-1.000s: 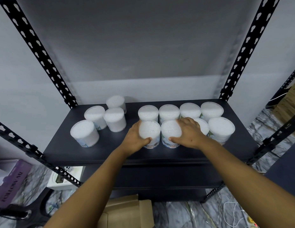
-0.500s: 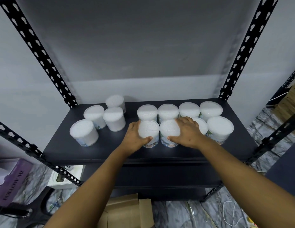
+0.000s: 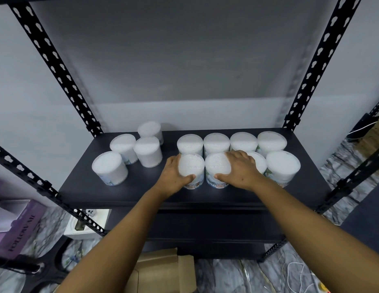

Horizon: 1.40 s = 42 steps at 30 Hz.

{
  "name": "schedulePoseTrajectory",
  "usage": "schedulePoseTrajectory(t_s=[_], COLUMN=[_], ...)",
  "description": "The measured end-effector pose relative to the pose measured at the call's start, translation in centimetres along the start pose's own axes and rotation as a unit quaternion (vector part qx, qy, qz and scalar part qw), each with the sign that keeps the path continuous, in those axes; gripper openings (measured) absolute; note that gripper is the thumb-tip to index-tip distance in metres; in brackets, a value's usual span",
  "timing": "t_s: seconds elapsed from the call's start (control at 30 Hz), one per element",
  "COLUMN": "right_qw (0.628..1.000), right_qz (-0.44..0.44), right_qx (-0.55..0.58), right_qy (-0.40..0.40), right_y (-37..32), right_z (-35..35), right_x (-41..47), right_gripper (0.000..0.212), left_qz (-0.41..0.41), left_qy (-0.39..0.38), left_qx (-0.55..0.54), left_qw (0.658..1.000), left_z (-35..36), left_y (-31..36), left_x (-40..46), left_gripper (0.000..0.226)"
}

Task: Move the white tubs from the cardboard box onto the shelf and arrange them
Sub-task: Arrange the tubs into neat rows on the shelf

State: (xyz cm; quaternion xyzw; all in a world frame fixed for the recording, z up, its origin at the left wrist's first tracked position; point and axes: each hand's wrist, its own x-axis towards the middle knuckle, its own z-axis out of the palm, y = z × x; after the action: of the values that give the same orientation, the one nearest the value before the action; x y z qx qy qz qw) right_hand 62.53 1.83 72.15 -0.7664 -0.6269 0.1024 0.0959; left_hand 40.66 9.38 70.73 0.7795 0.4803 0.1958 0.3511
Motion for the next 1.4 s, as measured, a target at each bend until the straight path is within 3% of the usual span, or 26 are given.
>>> schedulePoseTrajectory(t_s=[0.27, 0.77, 1.23, 1.4], right_qw=[0.998, 0.994, 0.99, 0.992], right_qz=[-0.024, -0.077, -0.121, -0.09], right_qx=[0.058, 0.075, 0.07, 0.082], right_qy=[0.009, -0.001, -0.014, -0.016], right_y=[0.8, -1.0, -15.9, -21.0], right_z=[-0.5, -1.8, 1.5, 3.5], right_x=[-0.4, -0.4, 7.1, 10.1], right_gripper=[0.086, 0.066, 0.068, 0.072], left_qz=[-0.006, 0.007, -0.028, -0.025], left_qy=[0.011, 0.049, 0.107, 0.115], left_qx=[0.07, 0.13, 0.153, 0.225], left_qw=[0.997, 0.99, 0.982, 0.967], left_z=[0.3, -1.1, -11.9, -16.3], left_y=[0.7, 1.4, -8.5, -13.6], left_x=[-0.6, -1.5, -1.3, -0.2], left_gripper=[0.085, 0.065, 0.062, 0.09])
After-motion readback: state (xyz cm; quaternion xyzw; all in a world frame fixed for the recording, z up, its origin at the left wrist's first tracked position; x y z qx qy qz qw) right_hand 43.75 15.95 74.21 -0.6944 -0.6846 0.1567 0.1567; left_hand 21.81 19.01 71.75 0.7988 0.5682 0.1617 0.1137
